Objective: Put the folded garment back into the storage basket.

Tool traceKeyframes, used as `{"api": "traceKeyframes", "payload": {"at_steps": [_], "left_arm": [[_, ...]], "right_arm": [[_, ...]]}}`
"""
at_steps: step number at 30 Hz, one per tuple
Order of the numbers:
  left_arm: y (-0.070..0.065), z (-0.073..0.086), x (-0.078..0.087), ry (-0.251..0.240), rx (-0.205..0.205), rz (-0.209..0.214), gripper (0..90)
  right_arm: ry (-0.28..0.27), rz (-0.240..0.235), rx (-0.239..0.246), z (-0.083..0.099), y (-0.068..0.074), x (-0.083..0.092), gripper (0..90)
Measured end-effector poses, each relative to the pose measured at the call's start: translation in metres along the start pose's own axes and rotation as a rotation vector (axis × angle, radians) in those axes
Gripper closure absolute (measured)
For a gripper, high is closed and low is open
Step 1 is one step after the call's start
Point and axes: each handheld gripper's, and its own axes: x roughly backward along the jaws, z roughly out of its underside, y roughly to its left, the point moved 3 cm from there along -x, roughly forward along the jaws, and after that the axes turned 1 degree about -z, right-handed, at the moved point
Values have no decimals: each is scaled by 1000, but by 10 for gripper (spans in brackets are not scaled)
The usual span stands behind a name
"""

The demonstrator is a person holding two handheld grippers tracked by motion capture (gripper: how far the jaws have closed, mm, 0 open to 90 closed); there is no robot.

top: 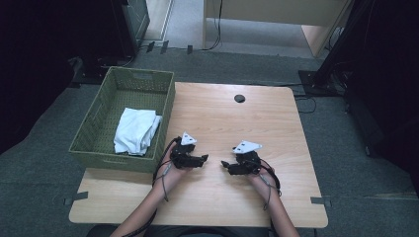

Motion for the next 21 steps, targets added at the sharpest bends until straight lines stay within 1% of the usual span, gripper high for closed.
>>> {"api": "traceKeyframes", "payload": {"at_steps": [3, 6, 9, 11, 13, 14, 16, 18, 21], "left_arm": [[-1, 3, -2, -7, -14, -3, 297], [-1, 4, -2, -13, -23, -4, 296], [-1, 5, -2, -19, -36, -5, 295], [-1, 5, -2, -23, -40, -7, 296], [-1, 5, -2, -26, -47, -9, 296], [0, 6, -2, -30, -54, -12, 295], [1, 6, -3, -34, -79, -23, 294], [2, 6, -4, -36, -80, -24, 293], [3, 5, -4, -35, -78, -21, 286]], "right_arm": [[10, 16, 23, 2, 1, -1, 272], [6, 13, 28, 3, 1, -1, 266], [-2, 9, 15, 4, -1, -1, 257], [-7, -4, -5, 5, -2, -1, 254], [-1, -8, -18, 6, -3, -1, 248], [-2, -11, -19, 6, -3, -2, 247], [3, -20, -38, 6, -5, -2, 231], [6, -21, -37, 5, -6, -3, 211], [9, -21, -34, 5, -6, -3, 205]]}}
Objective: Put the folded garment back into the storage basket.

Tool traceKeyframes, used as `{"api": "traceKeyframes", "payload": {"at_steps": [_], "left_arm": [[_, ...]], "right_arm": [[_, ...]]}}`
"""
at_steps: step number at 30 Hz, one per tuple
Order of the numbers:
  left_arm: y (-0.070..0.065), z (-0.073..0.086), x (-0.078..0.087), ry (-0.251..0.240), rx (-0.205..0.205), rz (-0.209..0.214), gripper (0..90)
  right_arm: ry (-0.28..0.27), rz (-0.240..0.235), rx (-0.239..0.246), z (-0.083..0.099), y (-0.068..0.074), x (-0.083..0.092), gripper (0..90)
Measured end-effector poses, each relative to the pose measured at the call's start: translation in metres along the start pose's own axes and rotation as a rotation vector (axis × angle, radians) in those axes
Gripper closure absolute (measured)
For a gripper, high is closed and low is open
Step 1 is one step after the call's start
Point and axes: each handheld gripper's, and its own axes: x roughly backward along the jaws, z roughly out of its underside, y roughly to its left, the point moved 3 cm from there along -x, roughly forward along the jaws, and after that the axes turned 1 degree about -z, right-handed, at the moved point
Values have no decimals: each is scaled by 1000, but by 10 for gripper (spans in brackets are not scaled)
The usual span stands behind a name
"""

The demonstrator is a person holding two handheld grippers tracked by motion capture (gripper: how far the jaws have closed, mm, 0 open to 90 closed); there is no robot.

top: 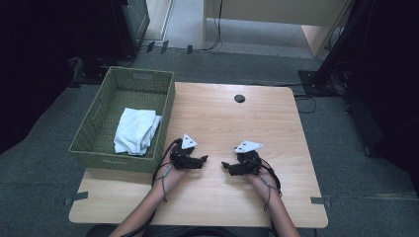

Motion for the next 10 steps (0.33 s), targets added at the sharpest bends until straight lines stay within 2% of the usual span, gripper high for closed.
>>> {"api": "traceKeyframes", "payload": {"at_steps": [10], "left_arm": [[-4, 0, -1, 10, -31, -23, 271]], "right_arm": [[0, -4, -2, 0, 0, 0, 204]]}}
